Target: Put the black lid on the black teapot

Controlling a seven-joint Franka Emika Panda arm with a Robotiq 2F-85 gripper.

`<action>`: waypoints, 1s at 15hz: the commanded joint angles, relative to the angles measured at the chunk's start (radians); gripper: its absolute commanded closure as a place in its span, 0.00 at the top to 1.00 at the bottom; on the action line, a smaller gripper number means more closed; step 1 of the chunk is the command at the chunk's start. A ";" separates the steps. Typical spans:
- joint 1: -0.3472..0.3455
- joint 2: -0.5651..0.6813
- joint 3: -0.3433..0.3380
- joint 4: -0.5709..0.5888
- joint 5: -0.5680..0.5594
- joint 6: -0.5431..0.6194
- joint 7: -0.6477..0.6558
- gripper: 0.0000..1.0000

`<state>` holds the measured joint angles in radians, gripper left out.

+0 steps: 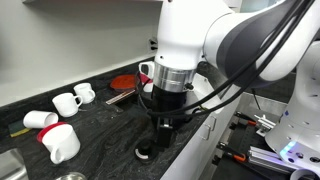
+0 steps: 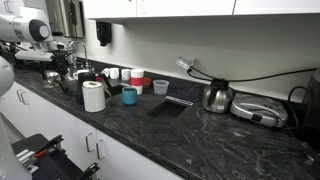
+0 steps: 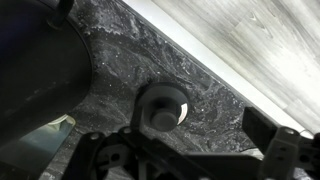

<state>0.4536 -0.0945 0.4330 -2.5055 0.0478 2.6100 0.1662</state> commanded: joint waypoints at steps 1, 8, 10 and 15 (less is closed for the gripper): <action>-0.011 0.108 0.006 0.069 -0.025 -0.002 0.021 1.00; -0.005 0.125 0.002 0.075 -0.017 0.001 0.012 1.00; -0.006 0.133 -0.001 0.082 -0.025 -0.006 0.024 1.00; -0.007 0.225 -0.028 0.166 -0.101 -0.062 0.075 1.00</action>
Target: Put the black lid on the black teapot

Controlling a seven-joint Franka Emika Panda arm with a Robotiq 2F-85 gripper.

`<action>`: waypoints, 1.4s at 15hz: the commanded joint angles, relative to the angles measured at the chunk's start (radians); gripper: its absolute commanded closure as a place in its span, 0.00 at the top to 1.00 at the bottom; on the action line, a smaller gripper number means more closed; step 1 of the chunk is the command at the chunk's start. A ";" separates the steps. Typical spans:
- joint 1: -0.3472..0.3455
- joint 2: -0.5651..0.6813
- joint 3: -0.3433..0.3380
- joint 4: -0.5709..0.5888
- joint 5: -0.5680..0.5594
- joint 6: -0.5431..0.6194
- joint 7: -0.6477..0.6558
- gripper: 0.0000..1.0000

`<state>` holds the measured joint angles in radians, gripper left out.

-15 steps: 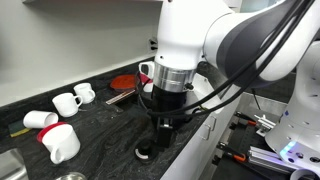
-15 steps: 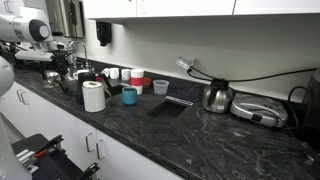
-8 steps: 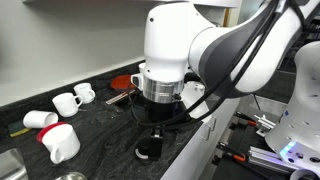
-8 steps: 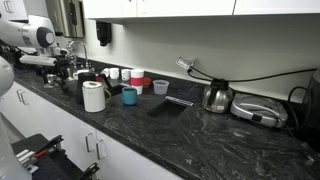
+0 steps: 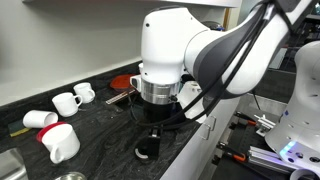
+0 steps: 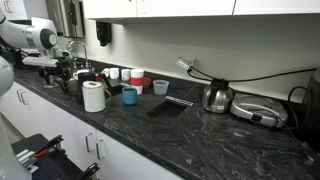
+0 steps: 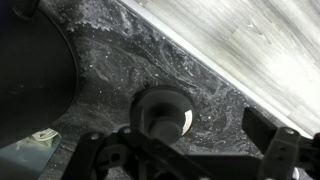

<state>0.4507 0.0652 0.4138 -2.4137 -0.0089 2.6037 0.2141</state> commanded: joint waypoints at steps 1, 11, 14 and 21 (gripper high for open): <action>-0.002 0.085 -0.013 0.095 -0.052 -0.067 0.027 1.00; 0.031 0.212 -0.063 0.265 -0.147 -0.195 0.065 0.83; 0.035 0.218 -0.062 0.283 -0.135 -0.216 0.072 0.52; 0.036 0.201 -0.067 0.285 -0.141 -0.284 0.092 0.29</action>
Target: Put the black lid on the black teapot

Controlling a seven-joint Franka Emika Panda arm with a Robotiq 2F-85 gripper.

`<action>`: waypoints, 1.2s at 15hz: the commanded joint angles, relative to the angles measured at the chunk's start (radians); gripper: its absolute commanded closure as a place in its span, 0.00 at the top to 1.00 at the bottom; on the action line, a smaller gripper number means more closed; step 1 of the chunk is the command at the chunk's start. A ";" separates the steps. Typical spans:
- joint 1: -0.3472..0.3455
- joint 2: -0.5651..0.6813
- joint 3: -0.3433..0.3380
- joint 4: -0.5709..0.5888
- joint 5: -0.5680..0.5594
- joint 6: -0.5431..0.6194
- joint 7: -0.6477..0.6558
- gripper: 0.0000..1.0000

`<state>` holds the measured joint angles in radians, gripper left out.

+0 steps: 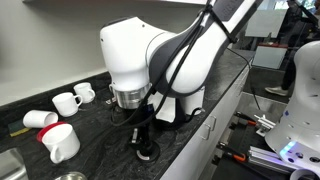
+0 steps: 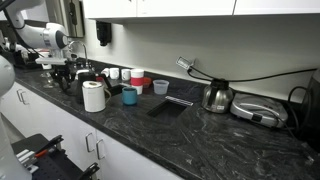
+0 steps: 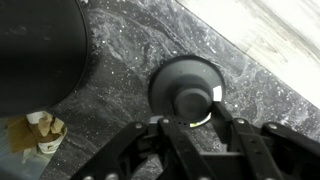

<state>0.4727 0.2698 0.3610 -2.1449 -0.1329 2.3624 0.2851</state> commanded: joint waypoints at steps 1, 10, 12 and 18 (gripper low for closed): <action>0.014 -0.005 -0.014 0.017 -0.020 -0.045 0.023 0.22; -0.006 -0.125 0.002 0.022 0.020 0.027 0.009 0.16; -0.012 -0.179 0.004 0.013 0.018 0.034 0.011 0.16; -0.049 -0.304 0.002 -0.020 -0.003 0.090 0.013 0.16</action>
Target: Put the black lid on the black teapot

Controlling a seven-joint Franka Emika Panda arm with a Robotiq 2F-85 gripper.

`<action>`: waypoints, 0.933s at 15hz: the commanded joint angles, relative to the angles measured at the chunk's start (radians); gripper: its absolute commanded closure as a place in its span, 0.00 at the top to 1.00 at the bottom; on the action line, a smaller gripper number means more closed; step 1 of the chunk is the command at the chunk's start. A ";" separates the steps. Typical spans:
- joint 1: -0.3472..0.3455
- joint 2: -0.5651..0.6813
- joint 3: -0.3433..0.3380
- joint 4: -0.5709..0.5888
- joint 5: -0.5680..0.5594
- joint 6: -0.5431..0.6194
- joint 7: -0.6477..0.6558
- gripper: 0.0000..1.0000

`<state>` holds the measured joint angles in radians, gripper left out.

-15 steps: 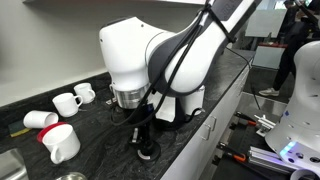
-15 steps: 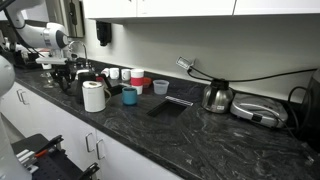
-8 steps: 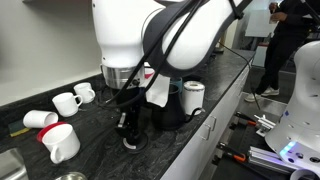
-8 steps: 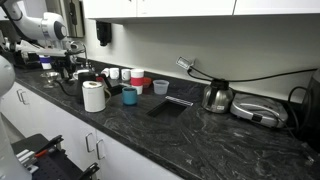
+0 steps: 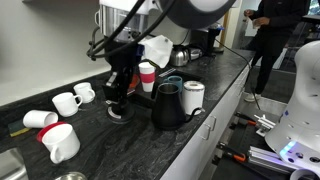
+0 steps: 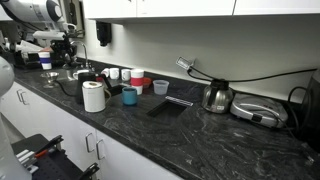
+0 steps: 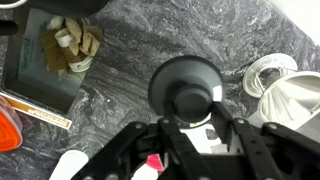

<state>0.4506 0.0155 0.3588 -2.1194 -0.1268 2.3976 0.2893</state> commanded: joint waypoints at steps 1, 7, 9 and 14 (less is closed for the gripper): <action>-0.037 -0.063 0.002 -0.056 -0.024 0.061 0.019 0.16; -0.106 -0.123 -0.011 -0.117 -0.099 0.081 0.103 0.16; -0.114 -0.201 -0.005 -0.154 -0.095 0.055 0.137 0.16; -0.133 -0.376 0.021 -0.216 -0.063 -0.011 0.177 0.16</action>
<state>0.3460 -0.2625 0.3553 -2.2799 -0.2066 2.4203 0.4432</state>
